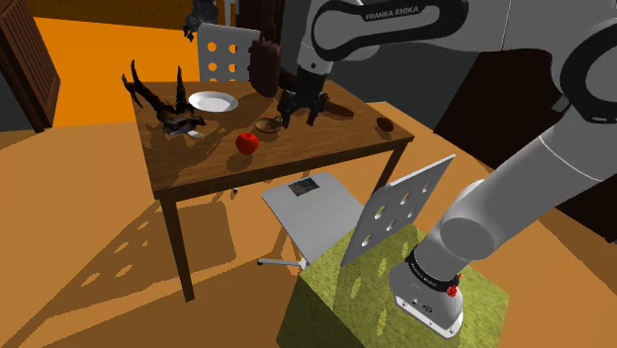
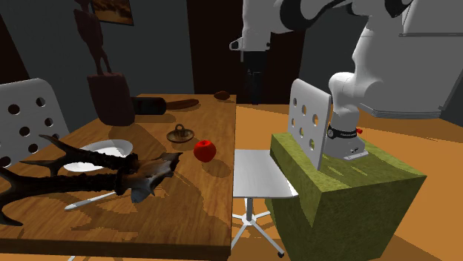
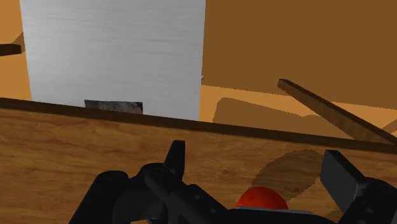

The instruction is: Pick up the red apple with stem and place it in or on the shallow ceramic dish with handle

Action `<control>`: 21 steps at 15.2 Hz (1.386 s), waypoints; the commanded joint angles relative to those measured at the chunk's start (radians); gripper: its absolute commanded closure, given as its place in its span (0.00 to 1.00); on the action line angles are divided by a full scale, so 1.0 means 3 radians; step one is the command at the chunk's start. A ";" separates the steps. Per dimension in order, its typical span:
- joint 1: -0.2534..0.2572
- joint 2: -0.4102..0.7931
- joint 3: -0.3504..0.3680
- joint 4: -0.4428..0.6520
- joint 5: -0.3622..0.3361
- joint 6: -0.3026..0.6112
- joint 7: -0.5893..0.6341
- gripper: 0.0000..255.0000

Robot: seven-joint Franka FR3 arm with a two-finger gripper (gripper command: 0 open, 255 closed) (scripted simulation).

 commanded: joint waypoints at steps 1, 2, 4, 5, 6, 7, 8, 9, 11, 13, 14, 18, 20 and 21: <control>-0.0001 0.0260 0.0025 0.0155 -0.0011 0.0093 0.0088 0.00; 0.0000 0.0393 0.0035 0.0245 -0.0020 0.0130 0.0130 0.00; 0.0006 0.0660 0.0050 0.0437 -0.0042 0.0191 0.0214 0.00; 0.0010 0.0795 0.0055 0.0540 -0.0054 0.0216 0.0256 0.00; 0.0016 0.0929 0.0058 0.0648 -0.0067 0.0237 0.0297 0.00; 0.0024 0.1064 0.0058 0.0760 -0.0080 0.0253 0.0337 0.00; 0.0033 0.1200 0.0058 0.0877 -0.0092 0.0266 0.0377 0.00; 0.0043 0.1336 0.0056 0.0999 -0.0105 0.0274 0.0415 0.00; 0.0065 0.1612 0.0048 0.1259 -0.0128 0.0277 0.0489 0.00; 0.0090 0.1892 0.0037 0.1543 -0.0149 0.0261 0.0558 0.00; 0.0099 0.1975 0.0032 0.1631 -0.0154 0.0253 0.0578 0.00; 0.0114 0.2044 0.0032 0.1550 -0.0160 0.0404 0.0581 0.00; 0.0122 0.2084 0.0031 0.1517 -0.0164 0.0477 0.0583 0.00; 0.0126 0.2104 0.0031 0.1500 -0.0166 0.0513 0.0584 0.00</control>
